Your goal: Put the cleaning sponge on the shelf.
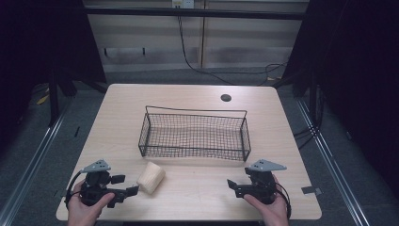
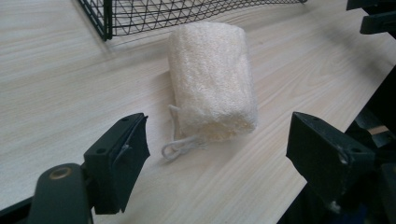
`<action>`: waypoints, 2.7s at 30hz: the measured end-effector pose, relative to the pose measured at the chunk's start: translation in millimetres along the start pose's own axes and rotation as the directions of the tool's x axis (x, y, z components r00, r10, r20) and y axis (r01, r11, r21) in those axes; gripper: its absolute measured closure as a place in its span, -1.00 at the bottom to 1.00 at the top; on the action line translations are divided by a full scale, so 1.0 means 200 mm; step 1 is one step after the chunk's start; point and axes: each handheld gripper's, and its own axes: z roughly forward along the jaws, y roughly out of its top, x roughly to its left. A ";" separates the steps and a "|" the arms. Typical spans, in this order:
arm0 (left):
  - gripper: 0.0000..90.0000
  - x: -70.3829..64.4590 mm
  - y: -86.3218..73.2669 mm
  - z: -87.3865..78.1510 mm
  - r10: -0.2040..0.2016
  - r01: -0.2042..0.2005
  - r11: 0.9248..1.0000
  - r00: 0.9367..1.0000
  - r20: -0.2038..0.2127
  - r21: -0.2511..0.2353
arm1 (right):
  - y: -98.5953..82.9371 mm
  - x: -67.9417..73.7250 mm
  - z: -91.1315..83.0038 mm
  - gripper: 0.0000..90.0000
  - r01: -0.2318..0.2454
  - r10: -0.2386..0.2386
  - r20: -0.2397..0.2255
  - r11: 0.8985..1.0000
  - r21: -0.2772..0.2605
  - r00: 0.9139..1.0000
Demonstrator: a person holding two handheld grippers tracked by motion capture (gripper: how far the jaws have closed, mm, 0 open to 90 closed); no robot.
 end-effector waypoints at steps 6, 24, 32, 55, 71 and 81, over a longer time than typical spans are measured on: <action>-0.52 -0.01 0.00 0.01 -0.009 0.009 1.000 1.000 -0.006 0.024 | 0.00 0.00 -0.02 -0.63 0.017 -0.017 -0.011 1.000 0.001 1.000; -0.37 -0.08 0.05 -0.03 0.017 -0.019 0.995 1.000 0.022 0.102 | 0.00 0.03 -0.05 -0.52 0.019 -0.021 -0.095 1.000 -0.023 0.995; -0.38 -0.10 0.12 -0.03 0.029 -0.028 0.987 1.000 0.000 0.159 | -0.01 0.02 -0.06 -0.54 0.013 -0.015 -0.090 1.000 -0.017 0.996; -0.43 -0.16 0.33 0.03 0.053 -0.027 0.948 0.996 -0.074 0.316 | -0.01 0.04 -0.05 -0.54 0.021 -0.019 -0.124 1.000 0.016 0.992; -0.49 -0.17 0.44 0.18 0.079 -0.028 0.875 0.993 -0.085 0.484 | -0.01 0.04 -0.04 -0.55 0.019 -0.015 -0.127 0.999 0.027 0.992; -0.57 -0.16 0.49 0.26 0.095 -0.016 0.840 0.989 -0.118 0.542 | -0.01 0.04 -0.04 -0.56 0.020 -0.016 -0.131 0.999 0.028 0.991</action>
